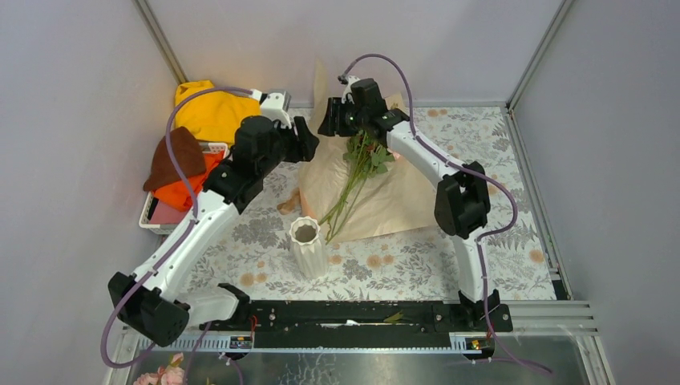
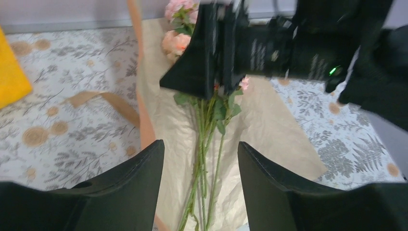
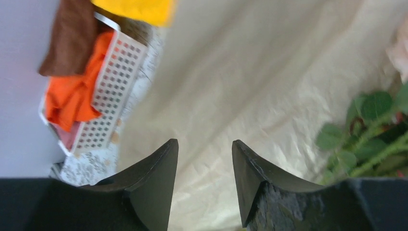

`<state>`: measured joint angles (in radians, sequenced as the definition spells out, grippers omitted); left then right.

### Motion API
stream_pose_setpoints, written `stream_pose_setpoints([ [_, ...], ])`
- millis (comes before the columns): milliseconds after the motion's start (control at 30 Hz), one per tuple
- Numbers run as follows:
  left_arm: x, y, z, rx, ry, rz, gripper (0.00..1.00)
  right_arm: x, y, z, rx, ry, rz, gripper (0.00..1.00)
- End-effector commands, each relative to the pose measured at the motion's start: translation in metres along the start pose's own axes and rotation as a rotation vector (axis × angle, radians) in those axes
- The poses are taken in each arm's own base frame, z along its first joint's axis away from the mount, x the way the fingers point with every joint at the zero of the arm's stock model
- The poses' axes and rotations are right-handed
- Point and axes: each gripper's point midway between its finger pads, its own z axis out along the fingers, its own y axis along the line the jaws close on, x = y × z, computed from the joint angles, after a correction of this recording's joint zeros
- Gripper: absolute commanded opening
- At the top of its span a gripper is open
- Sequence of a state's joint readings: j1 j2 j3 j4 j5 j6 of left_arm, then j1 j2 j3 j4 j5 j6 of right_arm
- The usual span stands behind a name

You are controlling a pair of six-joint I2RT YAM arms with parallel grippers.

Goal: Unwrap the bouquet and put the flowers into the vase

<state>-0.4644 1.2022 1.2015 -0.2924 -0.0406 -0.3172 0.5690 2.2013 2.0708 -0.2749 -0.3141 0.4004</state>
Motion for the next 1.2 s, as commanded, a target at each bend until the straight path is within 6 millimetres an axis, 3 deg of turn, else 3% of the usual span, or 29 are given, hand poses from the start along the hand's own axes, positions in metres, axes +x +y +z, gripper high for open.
stream_pose_setpoints([
  [0, -0.017, -0.037, 0.007, 0.172, 0.009, 0.054, 0.65, -0.027, 0.003, -0.041, 0.086, -0.158, -0.04, 0.53],
  [100, -0.003, -0.043, 0.031, 0.128, 0.093, 0.11, 0.64, -0.037, -0.013, -0.079, 0.23, -0.24, -0.032, 0.53],
  [267, 0.043, -0.028, 0.083, 0.006, 0.238, 0.166, 0.61, -0.041, -0.05, -0.154, 0.525, -0.371, 0.036, 0.49],
  [333, 0.06, -0.018, 0.1, -0.037, 0.279, 0.174, 0.6, -0.039, -0.056, -0.181, 0.594, -0.398, 0.032, 0.49],
  [433, 0.089, 0.0, 0.127, -0.111, 0.344, 0.188, 0.59, -0.033, -0.053, -0.206, 0.607, -0.392, -0.005, 0.53],
  [567, 0.114, 0.029, 0.143, -0.193, 0.398, 0.135, 0.54, -0.016, -0.058, -0.218, 0.633, -0.335, -0.035, 0.55],
  [733, 0.141, 0.068, 0.139, -0.305, 0.447, 0.113, 0.53, 0.011, -0.068, -0.209, 0.623, -0.269, -0.048, 0.55],
  [1033, 0.196, 0.134, 0.131, -0.469, 0.572, 0.005, 0.53, 0.076, -0.073, -0.152, 0.495, -0.042, 0.018, 0.56],
  [1167, 0.219, 0.14, 0.127, -0.457, 0.601, -0.056, 0.51, 0.103, -0.075, -0.127, 0.44, 0.052, 0.058, 0.55],
])
